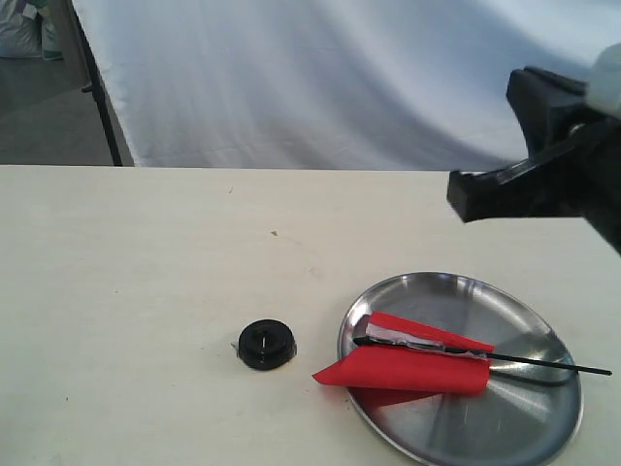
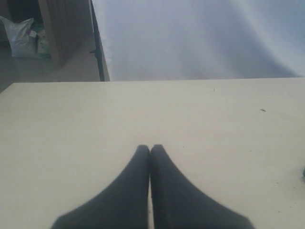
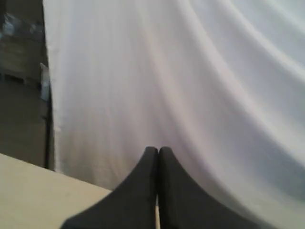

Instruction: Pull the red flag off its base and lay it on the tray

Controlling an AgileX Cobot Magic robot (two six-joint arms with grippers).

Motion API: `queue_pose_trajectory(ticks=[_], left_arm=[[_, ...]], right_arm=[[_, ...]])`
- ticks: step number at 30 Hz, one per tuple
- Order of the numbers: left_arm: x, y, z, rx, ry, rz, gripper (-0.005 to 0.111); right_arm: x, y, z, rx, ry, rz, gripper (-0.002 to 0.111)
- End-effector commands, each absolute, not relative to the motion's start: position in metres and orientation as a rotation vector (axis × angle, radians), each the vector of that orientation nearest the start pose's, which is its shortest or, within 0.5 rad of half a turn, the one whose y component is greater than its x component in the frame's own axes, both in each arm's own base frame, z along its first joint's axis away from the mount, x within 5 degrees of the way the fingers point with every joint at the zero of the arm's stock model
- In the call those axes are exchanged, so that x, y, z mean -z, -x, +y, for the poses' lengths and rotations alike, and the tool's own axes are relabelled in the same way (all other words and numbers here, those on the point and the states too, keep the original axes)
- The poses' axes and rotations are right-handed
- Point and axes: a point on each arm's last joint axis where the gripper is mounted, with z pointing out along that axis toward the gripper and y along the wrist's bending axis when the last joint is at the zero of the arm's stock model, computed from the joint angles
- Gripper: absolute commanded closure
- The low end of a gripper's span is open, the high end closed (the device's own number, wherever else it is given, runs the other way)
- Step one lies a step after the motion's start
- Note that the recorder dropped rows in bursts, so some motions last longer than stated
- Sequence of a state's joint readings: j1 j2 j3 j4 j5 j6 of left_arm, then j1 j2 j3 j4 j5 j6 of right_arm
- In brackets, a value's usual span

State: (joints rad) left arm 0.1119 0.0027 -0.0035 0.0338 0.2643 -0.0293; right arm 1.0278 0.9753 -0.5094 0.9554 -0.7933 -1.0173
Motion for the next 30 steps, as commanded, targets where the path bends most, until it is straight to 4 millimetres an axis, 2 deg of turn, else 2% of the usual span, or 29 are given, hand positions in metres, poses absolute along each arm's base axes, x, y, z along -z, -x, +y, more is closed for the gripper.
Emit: queue_pose_trajectory(ticks=[1, 4, 8, 11, 14, 20, 23, 26, 30], left_arm=[[-0.190, -0.055, 0.006, -0.082, 0.100, 1.740, 0.107], [-0.190, -0.055, 0.006, -0.082, 0.100, 1.740, 0.107], [-0.190, -0.055, 0.006, -0.082, 0.100, 1.740, 0.107], [-0.190, -0.055, 0.006, -0.082, 0.100, 1.740, 0.107], [-0.190, -0.055, 0.006, -0.082, 0.100, 1.740, 0.107], [-0.190, -0.055, 0.006, -0.082, 0.100, 1.740, 0.107], [-0.190, -0.055, 0.006, -0.082, 0.100, 1.740, 0.107], [-0.190, -0.055, 0.006, -0.082, 0.100, 1.740, 0.107], [-0.190, -0.055, 0.006, -0.082, 0.100, 1.740, 0.107]], right_arm=[[-0.337, -0.141, 0.111, -0.431, 0.326, 1.335, 0.109], [-0.349, -0.138, 0.084, -0.479, 0.238, 1.312, 0.109], [-0.355, -0.128, 0.053, -0.441, 0.156, 1.331, 0.109], [-0.355, -0.116, 0.039, -0.392, 0.131, 1.347, 0.109], [-0.347, -0.097, 0.029, -0.388, 0.100, 1.306, 0.109], [-0.311, -0.069, 0.024, -0.376, 0.106, 1.249, 0.109], [-0.299, -0.059, 0.029, -0.318, 0.226, 1.211, 0.109], [-0.284, -0.049, 0.041, -0.263, 0.435, 1.185, 0.109], [-0.274, -0.049, 0.042, -0.331, 0.411, 1.212, 0.109]])
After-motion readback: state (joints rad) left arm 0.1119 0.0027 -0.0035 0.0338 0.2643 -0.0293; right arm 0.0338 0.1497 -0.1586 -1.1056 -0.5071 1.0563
